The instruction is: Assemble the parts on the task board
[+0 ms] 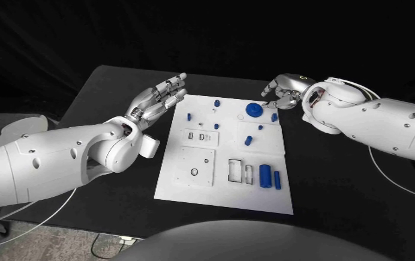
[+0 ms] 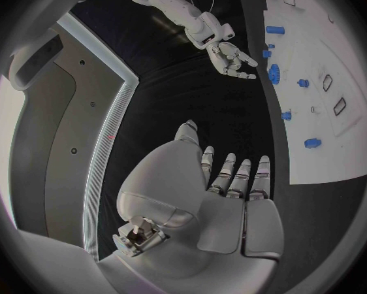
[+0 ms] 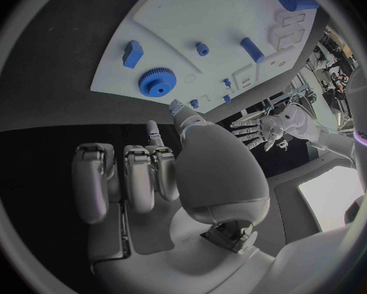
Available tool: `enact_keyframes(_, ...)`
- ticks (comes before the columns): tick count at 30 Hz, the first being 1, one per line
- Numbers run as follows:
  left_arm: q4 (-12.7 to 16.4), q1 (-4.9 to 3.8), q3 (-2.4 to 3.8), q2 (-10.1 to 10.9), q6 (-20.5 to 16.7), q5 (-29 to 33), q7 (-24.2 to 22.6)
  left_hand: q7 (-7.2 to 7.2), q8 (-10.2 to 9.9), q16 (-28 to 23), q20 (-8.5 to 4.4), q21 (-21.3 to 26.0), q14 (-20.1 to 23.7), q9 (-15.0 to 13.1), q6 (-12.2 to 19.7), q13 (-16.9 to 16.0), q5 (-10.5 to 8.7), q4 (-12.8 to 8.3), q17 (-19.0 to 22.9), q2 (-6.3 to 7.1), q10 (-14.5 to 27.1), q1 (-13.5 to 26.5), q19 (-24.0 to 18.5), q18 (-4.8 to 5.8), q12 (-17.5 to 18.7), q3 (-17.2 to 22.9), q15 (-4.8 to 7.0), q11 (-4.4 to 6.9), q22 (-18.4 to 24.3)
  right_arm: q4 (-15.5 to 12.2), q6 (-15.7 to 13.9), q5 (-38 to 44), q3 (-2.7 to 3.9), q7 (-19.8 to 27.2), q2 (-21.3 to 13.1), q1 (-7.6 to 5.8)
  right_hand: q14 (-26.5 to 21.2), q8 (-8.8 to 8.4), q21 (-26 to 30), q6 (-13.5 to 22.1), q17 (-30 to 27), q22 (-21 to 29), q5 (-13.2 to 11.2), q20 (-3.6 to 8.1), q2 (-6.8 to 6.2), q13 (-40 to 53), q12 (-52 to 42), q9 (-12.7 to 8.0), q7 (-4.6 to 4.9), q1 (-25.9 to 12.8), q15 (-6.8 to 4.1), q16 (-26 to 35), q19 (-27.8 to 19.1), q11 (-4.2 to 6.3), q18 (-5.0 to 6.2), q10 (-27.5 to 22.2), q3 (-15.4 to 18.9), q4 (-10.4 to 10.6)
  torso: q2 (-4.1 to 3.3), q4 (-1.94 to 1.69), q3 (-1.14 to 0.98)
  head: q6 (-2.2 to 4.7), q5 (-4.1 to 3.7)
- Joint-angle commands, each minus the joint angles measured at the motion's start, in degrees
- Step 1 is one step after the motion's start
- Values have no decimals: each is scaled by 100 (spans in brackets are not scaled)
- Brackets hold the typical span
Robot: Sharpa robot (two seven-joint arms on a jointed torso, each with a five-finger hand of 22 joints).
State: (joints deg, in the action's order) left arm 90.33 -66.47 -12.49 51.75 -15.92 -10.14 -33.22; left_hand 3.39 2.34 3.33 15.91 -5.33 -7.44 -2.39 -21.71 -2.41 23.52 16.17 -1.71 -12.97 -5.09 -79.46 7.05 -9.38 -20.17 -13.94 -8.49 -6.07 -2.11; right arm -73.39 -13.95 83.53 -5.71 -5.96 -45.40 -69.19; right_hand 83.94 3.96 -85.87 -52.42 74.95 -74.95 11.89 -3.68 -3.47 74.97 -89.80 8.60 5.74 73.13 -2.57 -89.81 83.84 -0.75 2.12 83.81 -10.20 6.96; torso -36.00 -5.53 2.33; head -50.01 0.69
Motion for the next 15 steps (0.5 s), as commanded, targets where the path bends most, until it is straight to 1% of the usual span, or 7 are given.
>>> enact_keyframes(1, 0, 4, 3, -18, 137, 11, -14, 11, 21, 41, 38, -27, -49, -8, -60, -7, 52, -2, -6, 0, 4, -81, 8, -100, -6, 28, -15, -35, -2, 29, 302, -27, 0, -198, 11, 34, 606, -8, 0, 18, 1505, -889, 28, 29, 9, 1503, -20, 6, -43, -52, -42, -19, 204, 35, -39, 619, 49, 0, 3, -4, 9, 1, -24)
enact_keyframes(5, 1, 7, 3, -18, 138, 11, -7, 16, 22, 48, 40, -29, -62, -8, -66, -8, 70, -4, -8, -1, 2, -95, 11, -100, -12, 33, -21, -36, -2, 68, 295, -10, -1, -183, 34, 80, 550, -10, -34, 52, 1346, -939, 57, 98, 28, 1503, -20, 16, -123, -46, -123, 75, 244, 114, -49, 619, 61, -19, -4, -11, 10, 1, -27)
enact_keyframes(7, 0, 8, 3, -16, 138, 11, -1, 17, 22, 50, 40, -29, -65, -8, -66, -8, 73, -4, -9, -1, 1, -97, 11, -100, -14, 34, -22, -36, -2, 77, 267, -6, -1, -163, 48, 100, 551, -23, -57, 104, 1343, -975, 59, 123, 31, 1503, -20, 13, -160, -47, -150, 79, 270, 146, -59, 619, 67, -27, -3, -21, 5, 1, -34)
enact_keyframes(10, -3, 8, 3, -12, 138, 11, 2, 19, 21, 53, 40, -31, -70, -8, -65, -8, 83, -4, -10, -3, 1, -103, 13, -100, -15, 36, -25, -36, -2, 76, 210, -3, -1, -122, 65, 117, 565, -35, -100, 229, 1376, -1040, 92, 159, 37, 1503, -20, 3, -217, -10, -190, 61, 314, 193, -77, 619, 60, -64, 0, -21, 4, 1, -29)
enact_keyframes(12, -4, 9, 3, -9, 139, 11, 3, 19, 21, 53, 40, -31, -70, -8, -65, -8, 83, -4, -10, -3, 1, -103, 13, -100, -15, 36, -25, -36, -2, 68, 147, -2, -1, -82, 76, 127, 583, -33, -142, 329, 1428, -1104, 199, 191, 44, 1503, -20, -2, -260, 57, -225, 29, 355, 231, -94, 619, 33, -123, 1, -19, 5, 1, -28)
enact_keyframes(14, -4, 9, 3, -5, 138, 11, 2, 20, 21, 54, 41, -32, -71, -8, -67, -8, 90, -4, -10, -4, 0, -107, 14, -100, -16, 38, -28, -37, -3, 66, 88, -1, -2, -52, 94, 141, 605, -21, -160, 393, 1501, -1133, 409, 227, 45, 1503, -20, 11, -309, 170, -259, -16, 371, 273, -102, 619, -23, -226, -1, -22, 6, 1, -34)
enact_keyframes(15, -4, 9, 3, -4, 139, 11, 4, 20, 21, 54, 41, -32, -71, -8, -67, -8, 90, -4, -10, -4, 0, -107, 14, -100, -16, 38, -28, -37, -3, 70, 89, -1, -2, -51, 101, 144, 606, -17, -154, 405, 1505, -1127, 450, 237, 38, 1503, -20, 18, -337, 201, -270, -19, 365, 290, -100, 619, -39, -259, -1, -22, 6, 1, -33)
